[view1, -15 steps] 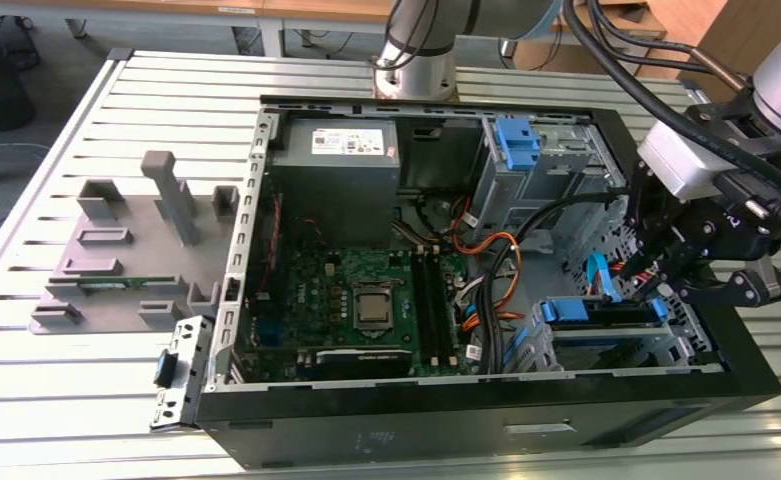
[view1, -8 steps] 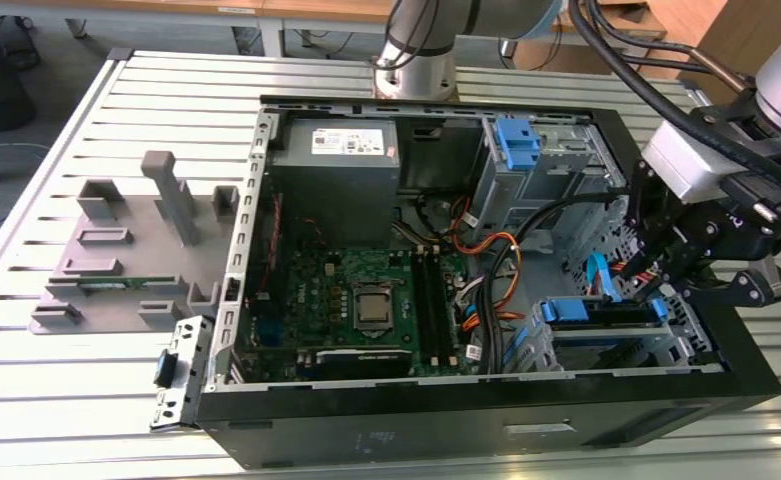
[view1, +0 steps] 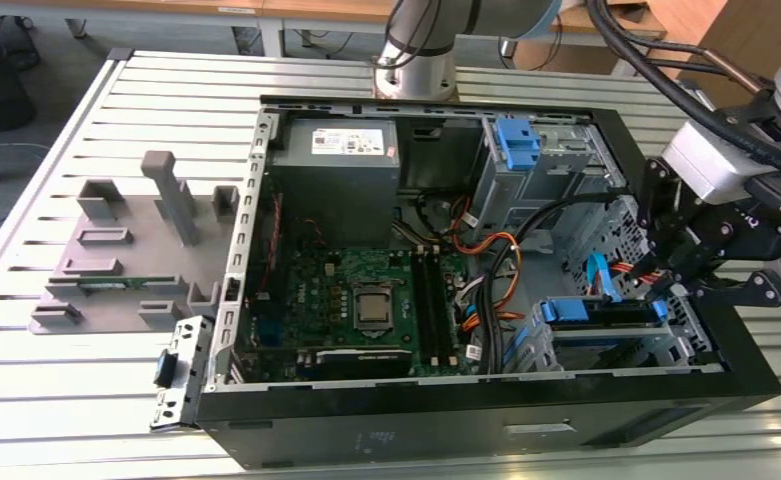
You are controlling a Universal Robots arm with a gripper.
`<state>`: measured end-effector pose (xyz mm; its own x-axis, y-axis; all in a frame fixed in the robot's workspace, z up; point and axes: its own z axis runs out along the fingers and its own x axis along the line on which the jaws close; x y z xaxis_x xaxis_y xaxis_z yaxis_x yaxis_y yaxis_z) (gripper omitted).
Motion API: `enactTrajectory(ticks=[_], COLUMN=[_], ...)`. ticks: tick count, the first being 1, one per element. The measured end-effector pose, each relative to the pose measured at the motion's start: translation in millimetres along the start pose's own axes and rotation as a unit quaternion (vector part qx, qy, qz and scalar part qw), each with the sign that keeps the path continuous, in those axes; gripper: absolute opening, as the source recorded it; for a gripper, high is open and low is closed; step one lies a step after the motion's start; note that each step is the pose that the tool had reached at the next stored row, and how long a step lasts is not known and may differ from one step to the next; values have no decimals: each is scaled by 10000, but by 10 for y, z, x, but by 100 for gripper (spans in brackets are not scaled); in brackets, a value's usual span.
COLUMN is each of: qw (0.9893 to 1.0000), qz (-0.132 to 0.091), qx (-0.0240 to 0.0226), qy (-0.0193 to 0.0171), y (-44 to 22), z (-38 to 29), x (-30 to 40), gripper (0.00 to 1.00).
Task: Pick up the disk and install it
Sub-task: 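Insert the second disk wire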
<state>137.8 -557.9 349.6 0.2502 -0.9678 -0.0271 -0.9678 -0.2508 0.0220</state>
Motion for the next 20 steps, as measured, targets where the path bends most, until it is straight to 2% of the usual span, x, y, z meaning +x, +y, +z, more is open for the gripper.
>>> enactTrajectory(ticks=[6,14,20], qw=[9998,9995,9992], qz=[-179,-320,-402], qx=[-27,-53,-56], qy=[-2,-5,-3], y=[-48,-183,-210], z=[1,7,10], x=[13,47,41], gripper=[31,31,31])
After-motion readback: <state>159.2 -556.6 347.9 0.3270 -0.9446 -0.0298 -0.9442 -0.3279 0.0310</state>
